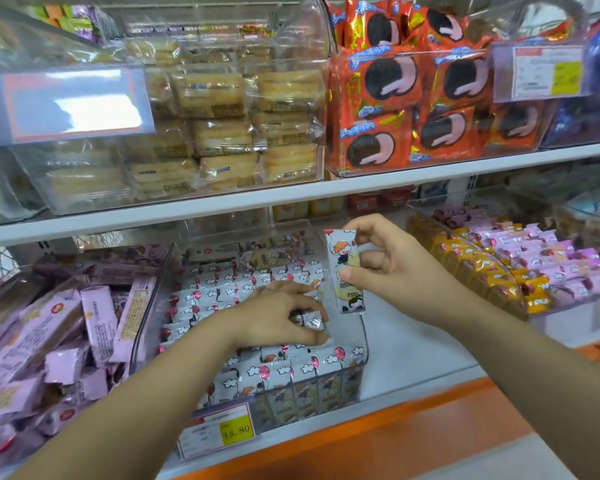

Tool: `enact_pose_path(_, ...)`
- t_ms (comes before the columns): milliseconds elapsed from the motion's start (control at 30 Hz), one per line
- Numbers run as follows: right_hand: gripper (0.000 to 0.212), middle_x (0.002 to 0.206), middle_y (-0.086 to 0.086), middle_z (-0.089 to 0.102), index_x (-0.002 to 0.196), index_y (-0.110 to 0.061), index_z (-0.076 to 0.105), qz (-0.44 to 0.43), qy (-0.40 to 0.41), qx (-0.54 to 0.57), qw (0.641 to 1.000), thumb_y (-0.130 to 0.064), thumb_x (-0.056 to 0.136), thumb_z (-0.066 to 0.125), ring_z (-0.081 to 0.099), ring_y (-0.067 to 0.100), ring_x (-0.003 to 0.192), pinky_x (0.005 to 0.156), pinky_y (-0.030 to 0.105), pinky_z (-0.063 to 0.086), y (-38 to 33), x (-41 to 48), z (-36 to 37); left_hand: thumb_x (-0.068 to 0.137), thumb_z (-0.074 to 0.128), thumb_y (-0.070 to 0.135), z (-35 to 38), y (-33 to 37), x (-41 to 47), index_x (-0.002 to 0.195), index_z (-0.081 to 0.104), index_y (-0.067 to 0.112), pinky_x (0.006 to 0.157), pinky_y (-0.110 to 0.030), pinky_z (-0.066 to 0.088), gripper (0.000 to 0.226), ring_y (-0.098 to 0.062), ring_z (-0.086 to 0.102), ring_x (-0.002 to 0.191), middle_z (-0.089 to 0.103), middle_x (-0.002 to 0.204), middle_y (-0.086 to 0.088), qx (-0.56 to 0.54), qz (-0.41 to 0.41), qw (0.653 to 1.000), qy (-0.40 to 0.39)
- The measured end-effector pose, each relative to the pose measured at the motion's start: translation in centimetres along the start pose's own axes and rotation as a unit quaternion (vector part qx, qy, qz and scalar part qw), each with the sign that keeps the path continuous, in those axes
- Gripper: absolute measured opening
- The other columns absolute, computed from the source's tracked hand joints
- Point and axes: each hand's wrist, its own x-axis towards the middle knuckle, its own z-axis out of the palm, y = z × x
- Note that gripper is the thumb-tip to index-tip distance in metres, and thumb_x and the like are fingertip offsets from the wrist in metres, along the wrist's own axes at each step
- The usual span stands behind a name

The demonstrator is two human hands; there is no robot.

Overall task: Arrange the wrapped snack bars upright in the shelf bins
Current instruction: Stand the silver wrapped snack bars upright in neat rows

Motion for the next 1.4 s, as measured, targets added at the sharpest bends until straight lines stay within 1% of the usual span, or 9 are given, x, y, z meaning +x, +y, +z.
enact_pose_path(233,0.033,0.103,0.002,0.06,0.103,-0.023,0.051,-0.001,-0.026,0.0,1.0,-0.001,0.083,0.066,0.065,0.007,0.085,0.076,0.024,0.054,0.2,-0.1,0.2,0.081,0.06,0.059,-0.4,0.5,-0.6,0.133,0.047,0.039,0.117,-0.04,0.01,0.056,-0.016,0.011,0.142,0.019,0.155,0.006,-0.007,-0.006,1.0,0.002)
enact_pose_path(433,0.035,0.108,-0.007,0.057,0.101,-0.037,0.048,0.018,-0.104,-0.316,0.943,-0.024,0.08,0.072,0.05,0.003,0.106,0.087,0.021,0.042,2.2,-0.3,0.5,0.083,0.059,0.056,-0.4,0.7,-0.8,0.129,0.053,0.029,0.116,-0.04,0.015,0.053,-0.013,0.017,0.141,0.023,0.152,0.008,-0.024,-0.001,1.0,0.02)
enact_pose_path(600,0.026,0.12,-0.011,0.057,0.097,-0.029,0.064,-0.02,-0.111,-0.431,0.895,-0.044,0.077,0.072,0.024,0.007,0.134,0.109,0.027,0.022,2.4,0.1,-0.1,0.079,0.069,0.046,0.0,0.3,-2.4,0.106,0.057,0.037,0.107,-0.019,0.029,0.03,0.001,0.037,0.125,0.043,0.132,0.019,-0.122,0.048,0.988,0.075)
enact_pose_path(700,0.028,0.14,-0.014,0.043,0.1,-0.031,0.069,-0.008,-0.132,-0.47,0.873,-0.051,0.08,0.064,0.014,0.008,0.14,0.113,0.03,0.013,2.1,0.0,-0.4,0.079,0.07,0.044,0.6,0.3,-3.0,0.095,0.056,0.036,0.101,-0.013,0.029,0.023,0.001,0.037,0.12,0.045,0.127,0.02,-0.095,0.061,0.988,0.108)
enact_pose_path(833,0.028,0.152,-0.011,0.027,0.106,-0.032,0.069,0.02,-0.172,-0.489,0.855,-0.049,0.088,0.056,0.011,0.009,0.142,0.113,0.035,0.016,1.5,-0.2,0.1,0.083,0.066,0.043,0.5,0.7,-3.1,0.084,0.063,0.041,0.107,-0.024,0.029,0.004,-0.003,0.032,0.129,0.035,0.142,0.015,-0.061,0.057,0.993,0.089)
enact_pose_path(1067,0.038,0.158,-0.008,0.008,0.097,-0.019,0.072,0.051,-0.243,-0.523,0.816,-0.039,0.098,0.041,0.015,0.014,0.14,0.111,0.035,0.02,2.2,-0.6,1.5,0.092,0.057,0.027,0.8,1.2,-2.8,0.081,0.06,0.03,0.088,-0.011,0.027,0.012,-0.003,0.039,0.122,0.04,0.137,0.01,-0.089,0.058,0.988,0.108)
enact_pose_path(1200,0.036,0.154,-0.012,0.019,0.076,-0.019,0.069,0.052,-0.207,-0.448,0.868,-0.035,0.098,0.044,0.038,0.011,0.13,0.099,0.028,0.035,2.8,-0.6,1.2,0.092,0.057,0.032,0.7,0.9,-2.9,0.089,0.063,0.032,0.094,-0.013,0.028,0.007,-0.001,0.036,0.124,0.04,0.138,0.013,-0.106,0.046,0.987,0.109)
enact_pose_path(1300,0.014,0.141,-0.011,0.041,0.098,-0.027,0.068,0.034,-0.077,-0.351,0.933,-0.03,0.093,0.055,0.051,0.006,0.116,0.094,0.022,0.039,3.8,-0.6,0.5,0.093,0.052,0.039,0.5,0.5,-3.0,0.118,0.059,0.037,0.098,-0.005,0.022,0.026,0.004,0.033,0.126,0.039,0.141,0.017,-0.098,0.051,0.981,0.158)
enact_pose_path(1400,0.03,0.116,-0.008,0.063,0.12,-0.03,0.06,0.112,-0.03,-0.217,0.969,-0.032,0.09,0.059,0.063,0.003,0.096,0.09,0.026,0.05,4.1,-0.7,0.2,0.096,0.042,0.044,1.0,0.2,-2.7,0.135,0.047,0.037,0.113,-0.028,0.022,0.04,-0.004,0.027,0.135,0.033,0.147,0.016,-0.037,0.037,0.989,0.137)
